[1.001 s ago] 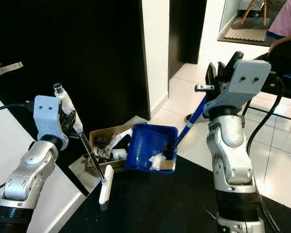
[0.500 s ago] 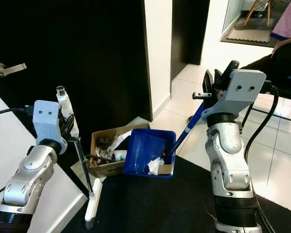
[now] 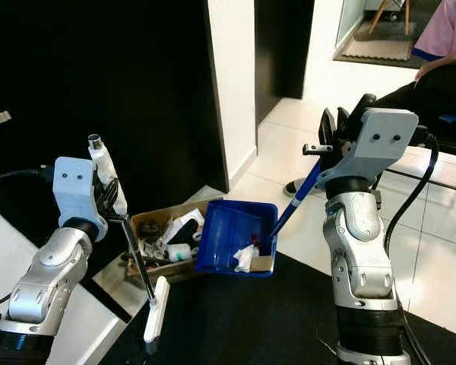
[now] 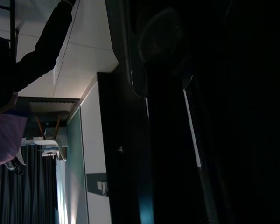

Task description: Sweep floor

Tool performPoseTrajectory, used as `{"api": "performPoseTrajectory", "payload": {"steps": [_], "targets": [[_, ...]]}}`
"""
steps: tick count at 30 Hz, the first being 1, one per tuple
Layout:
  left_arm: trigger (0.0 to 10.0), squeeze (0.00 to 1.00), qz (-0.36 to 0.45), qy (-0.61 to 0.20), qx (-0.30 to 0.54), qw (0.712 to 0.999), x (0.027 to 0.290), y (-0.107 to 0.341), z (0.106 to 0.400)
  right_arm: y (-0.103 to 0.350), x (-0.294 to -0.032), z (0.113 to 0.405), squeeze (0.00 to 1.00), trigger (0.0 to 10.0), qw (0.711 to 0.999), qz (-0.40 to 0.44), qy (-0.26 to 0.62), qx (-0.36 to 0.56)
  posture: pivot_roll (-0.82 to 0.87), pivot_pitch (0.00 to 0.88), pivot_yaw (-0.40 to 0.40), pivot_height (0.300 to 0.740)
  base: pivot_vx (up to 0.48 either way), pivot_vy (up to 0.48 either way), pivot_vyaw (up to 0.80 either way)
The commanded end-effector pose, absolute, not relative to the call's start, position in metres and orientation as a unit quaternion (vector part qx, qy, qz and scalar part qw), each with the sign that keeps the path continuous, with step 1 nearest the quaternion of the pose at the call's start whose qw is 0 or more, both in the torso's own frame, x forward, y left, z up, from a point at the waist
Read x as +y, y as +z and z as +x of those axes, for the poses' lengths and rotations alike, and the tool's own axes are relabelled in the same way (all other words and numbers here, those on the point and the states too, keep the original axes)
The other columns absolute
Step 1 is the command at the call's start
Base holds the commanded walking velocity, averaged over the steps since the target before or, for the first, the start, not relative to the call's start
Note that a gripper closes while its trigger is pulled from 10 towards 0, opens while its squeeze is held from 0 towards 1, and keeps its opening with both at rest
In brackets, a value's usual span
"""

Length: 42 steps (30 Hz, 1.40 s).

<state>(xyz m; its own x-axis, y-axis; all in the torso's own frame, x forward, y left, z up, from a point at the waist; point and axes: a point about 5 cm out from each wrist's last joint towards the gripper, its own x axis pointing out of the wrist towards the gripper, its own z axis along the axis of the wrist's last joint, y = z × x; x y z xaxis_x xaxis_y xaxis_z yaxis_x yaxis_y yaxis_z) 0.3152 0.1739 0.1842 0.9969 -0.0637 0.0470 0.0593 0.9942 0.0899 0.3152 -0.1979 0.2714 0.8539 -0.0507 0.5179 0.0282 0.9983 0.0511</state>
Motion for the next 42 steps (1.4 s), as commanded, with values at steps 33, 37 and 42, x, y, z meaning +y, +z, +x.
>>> {"api": "performPoseTrajectory", "payload": {"steps": [33, 37, 42], "targets": [[10.0, 0.0, 0.033, -0.015, -0.048, 0.998, 0.183, 0.19, 0.308, 0.273, -0.184, 0.312, 0.0, 10.0, 0.955, -0.017, 0.018, -0.297, -0.01, 0.101, 0.142, 0.74, 0.3, 0.0, 0.0], [10.0, 0.0, 0.034, -0.016, -0.045, 0.998, 0.184, 0.188, 0.306, 0.26, -0.173, 0.314, 0.0, 10.0, 0.953, -0.07, 0.039, -0.293, 0.0, 0.102, 0.145, 0.74, 0.0, 0.0, 0.0], [10.0, 0.0, 0.037, -0.017, -0.036, 0.999, 0.186, 0.182, 0.302, 0.254, -0.164, 0.316, 0.0, 10.0, 0.94, -0.145, 0.044, -0.305, 0.0, 0.104, 0.146, 0.74, 0.0, 0.0, 0.0]]}}
